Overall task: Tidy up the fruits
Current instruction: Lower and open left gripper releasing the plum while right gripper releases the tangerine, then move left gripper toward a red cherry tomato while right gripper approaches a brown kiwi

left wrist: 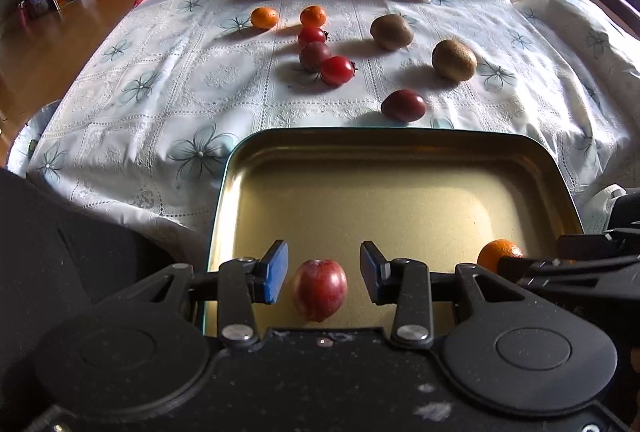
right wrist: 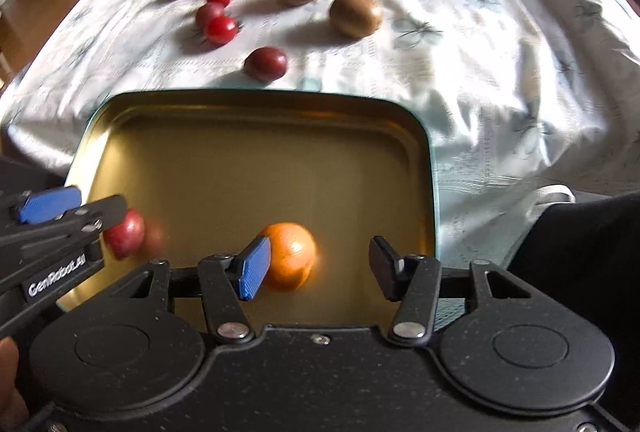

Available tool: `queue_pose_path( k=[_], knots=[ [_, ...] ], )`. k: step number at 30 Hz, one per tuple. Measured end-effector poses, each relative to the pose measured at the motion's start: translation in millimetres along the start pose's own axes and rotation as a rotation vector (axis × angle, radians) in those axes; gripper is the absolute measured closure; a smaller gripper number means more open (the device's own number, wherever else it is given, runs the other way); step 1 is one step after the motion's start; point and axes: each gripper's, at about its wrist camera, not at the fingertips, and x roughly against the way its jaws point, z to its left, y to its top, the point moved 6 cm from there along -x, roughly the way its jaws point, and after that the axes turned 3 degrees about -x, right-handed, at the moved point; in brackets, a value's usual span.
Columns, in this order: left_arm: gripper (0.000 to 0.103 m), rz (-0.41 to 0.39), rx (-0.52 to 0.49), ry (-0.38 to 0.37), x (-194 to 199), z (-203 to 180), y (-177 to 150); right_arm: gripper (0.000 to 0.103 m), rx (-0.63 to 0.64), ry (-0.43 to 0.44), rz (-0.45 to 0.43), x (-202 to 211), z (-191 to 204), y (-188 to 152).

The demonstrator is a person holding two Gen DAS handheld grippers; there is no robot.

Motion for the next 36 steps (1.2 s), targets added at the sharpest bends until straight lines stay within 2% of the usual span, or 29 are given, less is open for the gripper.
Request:
queue_pose_path(
  k=[8,17,23,26,31,36],
  knots=[
    [0.062,0.055,-0.008,-0.018,-7,-3,-4,0.044,0.138,-0.034,0.012,0,21,-8],
    [0.062,0.055,0.013,-0.011,-8,0,-4,0.044,0.052,-0.007,0.072,-9,7,-7],
    [0.062,0.116,0.061,-0.008,-15,8,-7,0.044,0.021,0.016,0.112,-10,3,-9],
    [0.063,0.142,0.104,-0.018,-16,14,-5,0.044,-0.007,0.054,0.157,-13,-1,-9],
    [0.063,0.165,0.134,-0.033,-14,20,8,0.044,-0.038,0.116,0.227,-14,-3,-4],
    [0.063,0.174,0.128,-0.043,-18,25,37,0.043,0.015,0.090,0.191,-4,-1,20]
  ],
)
